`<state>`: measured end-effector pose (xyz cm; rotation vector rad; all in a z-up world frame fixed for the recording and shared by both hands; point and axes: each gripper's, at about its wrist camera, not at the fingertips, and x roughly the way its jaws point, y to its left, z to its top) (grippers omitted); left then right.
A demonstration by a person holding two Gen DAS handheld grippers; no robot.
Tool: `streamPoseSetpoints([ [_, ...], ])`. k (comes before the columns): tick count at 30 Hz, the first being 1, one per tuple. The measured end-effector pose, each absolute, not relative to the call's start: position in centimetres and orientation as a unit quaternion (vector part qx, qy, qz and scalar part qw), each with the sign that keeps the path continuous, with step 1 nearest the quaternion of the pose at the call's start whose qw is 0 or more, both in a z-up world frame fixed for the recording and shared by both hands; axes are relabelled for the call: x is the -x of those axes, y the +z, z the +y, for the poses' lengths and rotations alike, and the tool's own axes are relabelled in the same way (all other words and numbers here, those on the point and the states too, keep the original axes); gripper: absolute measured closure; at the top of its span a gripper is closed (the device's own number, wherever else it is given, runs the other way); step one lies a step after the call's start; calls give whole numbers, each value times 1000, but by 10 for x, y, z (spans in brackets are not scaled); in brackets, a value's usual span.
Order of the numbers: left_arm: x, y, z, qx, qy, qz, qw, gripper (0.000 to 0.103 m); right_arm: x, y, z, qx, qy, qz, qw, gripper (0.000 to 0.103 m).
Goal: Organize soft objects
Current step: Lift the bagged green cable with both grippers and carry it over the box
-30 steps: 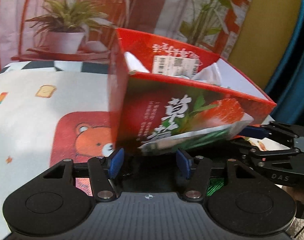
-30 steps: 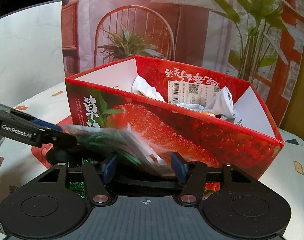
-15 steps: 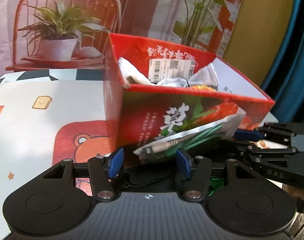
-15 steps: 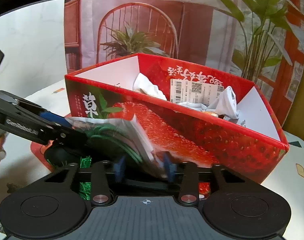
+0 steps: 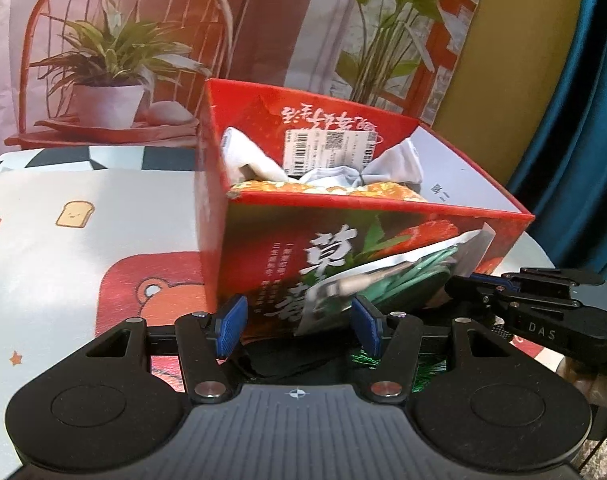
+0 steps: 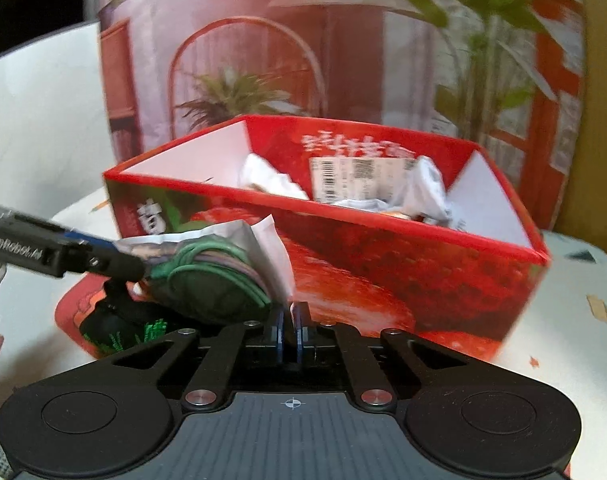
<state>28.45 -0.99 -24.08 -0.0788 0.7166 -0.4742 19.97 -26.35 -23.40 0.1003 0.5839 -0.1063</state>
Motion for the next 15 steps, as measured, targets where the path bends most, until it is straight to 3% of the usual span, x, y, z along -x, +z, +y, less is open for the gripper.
streamPoseSetpoints([
  [7,-286,-244,-36,16,-256,350,901,43,-185,-243,-291,-116,-85,290,946,98],
  [15,-287,-246,-61,-10,-278,350,894,43,-180,-247,-295,-120,-84,290,946,98],
])
